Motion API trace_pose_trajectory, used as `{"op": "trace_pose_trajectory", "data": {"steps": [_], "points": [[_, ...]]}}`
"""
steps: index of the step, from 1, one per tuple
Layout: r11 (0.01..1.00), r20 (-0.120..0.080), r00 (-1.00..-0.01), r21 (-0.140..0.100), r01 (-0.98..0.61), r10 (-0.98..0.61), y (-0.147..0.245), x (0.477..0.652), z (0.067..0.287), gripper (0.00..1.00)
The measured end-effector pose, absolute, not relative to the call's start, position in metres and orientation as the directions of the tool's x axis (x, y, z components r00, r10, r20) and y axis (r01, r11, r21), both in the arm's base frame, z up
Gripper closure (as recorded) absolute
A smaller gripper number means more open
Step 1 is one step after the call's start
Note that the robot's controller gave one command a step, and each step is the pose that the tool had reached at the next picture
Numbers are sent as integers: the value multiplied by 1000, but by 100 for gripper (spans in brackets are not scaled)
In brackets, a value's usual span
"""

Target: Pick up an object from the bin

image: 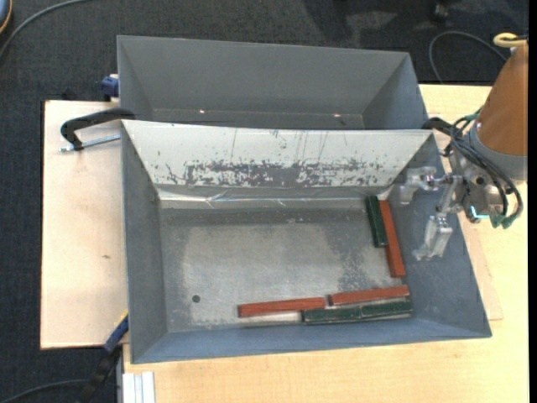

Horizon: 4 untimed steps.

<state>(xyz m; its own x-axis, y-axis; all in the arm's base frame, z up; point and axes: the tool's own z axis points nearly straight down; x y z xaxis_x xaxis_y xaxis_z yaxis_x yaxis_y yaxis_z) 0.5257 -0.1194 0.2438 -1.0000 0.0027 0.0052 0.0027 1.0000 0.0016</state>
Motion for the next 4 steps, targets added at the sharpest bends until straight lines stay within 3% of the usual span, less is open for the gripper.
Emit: {"op": "trace_pose_trajectory", "data": {"steps": [1, 2, 3, 4], "points": [[998, 7, -998, 3, -66, -66, -83, 500, 66, 0], [1000, -8, -1000, -1, 9, 9, -111, 498, 102, 0], [1000, -1, -1000, 2, -7, -7, -78, 495, 101, 0], [995, 1, -995, 1, -96, -96, -64, 497, 70, 0]]}}
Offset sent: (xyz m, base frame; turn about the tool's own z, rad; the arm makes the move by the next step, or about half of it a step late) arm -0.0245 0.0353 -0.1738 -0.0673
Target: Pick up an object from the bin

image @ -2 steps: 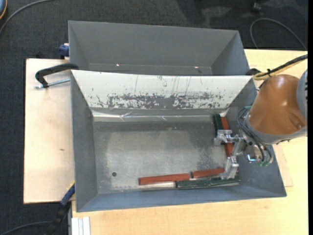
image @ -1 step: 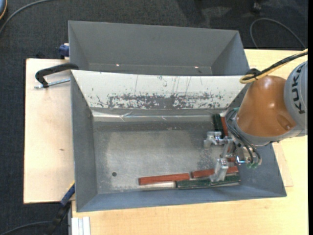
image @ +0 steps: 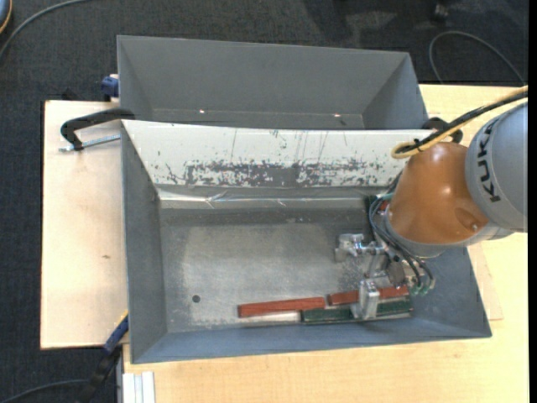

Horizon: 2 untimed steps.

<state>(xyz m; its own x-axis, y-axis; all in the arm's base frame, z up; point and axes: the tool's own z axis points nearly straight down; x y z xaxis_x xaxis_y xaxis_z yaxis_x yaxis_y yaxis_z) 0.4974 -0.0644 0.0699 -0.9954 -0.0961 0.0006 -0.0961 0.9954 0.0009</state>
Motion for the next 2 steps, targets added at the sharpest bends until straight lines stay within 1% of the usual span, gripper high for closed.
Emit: {"op": "trace_pose_trajectory", "data": {"steps": [1, 2], "points": [[995, -2, -995, 0, -96, -96, -64, 498, 71, 0], [995, 0, -995, 1, -97, -97, -64, 498, 72, 100]]}}
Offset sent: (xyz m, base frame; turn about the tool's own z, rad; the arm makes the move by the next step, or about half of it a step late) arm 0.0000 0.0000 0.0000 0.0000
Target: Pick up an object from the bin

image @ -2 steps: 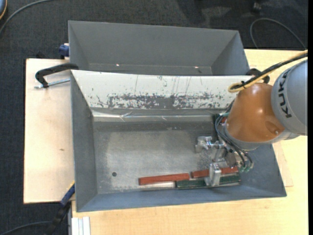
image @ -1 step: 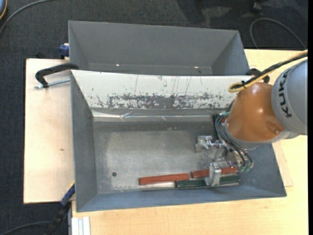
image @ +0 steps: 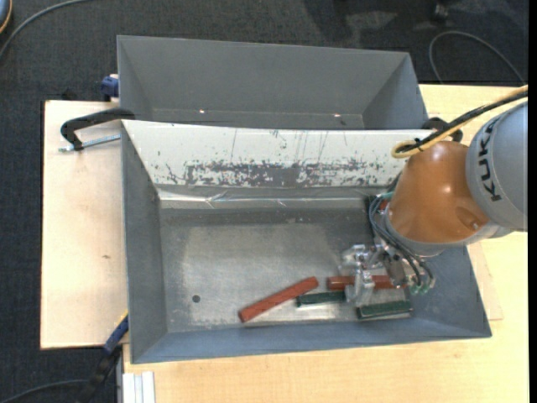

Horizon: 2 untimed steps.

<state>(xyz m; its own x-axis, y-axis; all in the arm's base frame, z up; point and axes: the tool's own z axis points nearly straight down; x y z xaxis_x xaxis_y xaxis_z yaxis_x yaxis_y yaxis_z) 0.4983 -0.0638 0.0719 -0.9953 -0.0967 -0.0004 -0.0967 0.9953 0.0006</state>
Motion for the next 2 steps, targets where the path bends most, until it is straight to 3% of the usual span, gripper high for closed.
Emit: {"op": "trace_pose_trajectory", "data": {"steps": [1, 2], "points": [[995, -4, -995, 0, -97, -97, -64, 499, 75, 100], [995, -9, -995, -1, -97, -97, -63, 501, 111, 100]]}}
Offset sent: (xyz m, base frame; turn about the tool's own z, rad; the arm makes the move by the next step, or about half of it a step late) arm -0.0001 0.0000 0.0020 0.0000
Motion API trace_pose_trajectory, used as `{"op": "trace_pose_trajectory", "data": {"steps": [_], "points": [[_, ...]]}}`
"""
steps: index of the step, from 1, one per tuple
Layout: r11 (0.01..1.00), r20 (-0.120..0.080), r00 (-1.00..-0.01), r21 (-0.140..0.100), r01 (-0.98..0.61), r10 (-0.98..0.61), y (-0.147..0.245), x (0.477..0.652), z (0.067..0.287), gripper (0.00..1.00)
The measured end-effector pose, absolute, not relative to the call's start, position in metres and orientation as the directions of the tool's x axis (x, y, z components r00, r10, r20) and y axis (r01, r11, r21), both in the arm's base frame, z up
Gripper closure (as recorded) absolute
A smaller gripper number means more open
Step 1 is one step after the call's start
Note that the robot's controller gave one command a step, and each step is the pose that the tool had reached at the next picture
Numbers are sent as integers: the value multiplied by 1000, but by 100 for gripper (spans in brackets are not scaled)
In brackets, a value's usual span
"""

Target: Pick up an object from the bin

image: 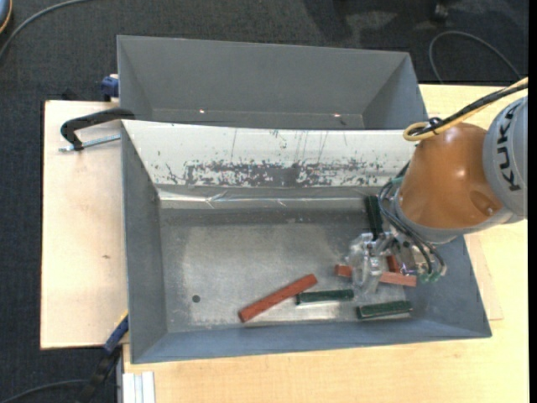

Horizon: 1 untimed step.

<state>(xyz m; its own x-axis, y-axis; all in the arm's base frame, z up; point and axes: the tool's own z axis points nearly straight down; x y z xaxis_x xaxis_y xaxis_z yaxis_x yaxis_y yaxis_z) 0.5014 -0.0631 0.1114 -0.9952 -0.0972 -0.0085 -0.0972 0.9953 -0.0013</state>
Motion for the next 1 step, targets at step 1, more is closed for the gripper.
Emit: {"op": "trace_pose_trajectory", "data": {"steps": [1], "points": [[995, -10, -995, -2, -98, -98, -62, 503, 154, 100]]}}
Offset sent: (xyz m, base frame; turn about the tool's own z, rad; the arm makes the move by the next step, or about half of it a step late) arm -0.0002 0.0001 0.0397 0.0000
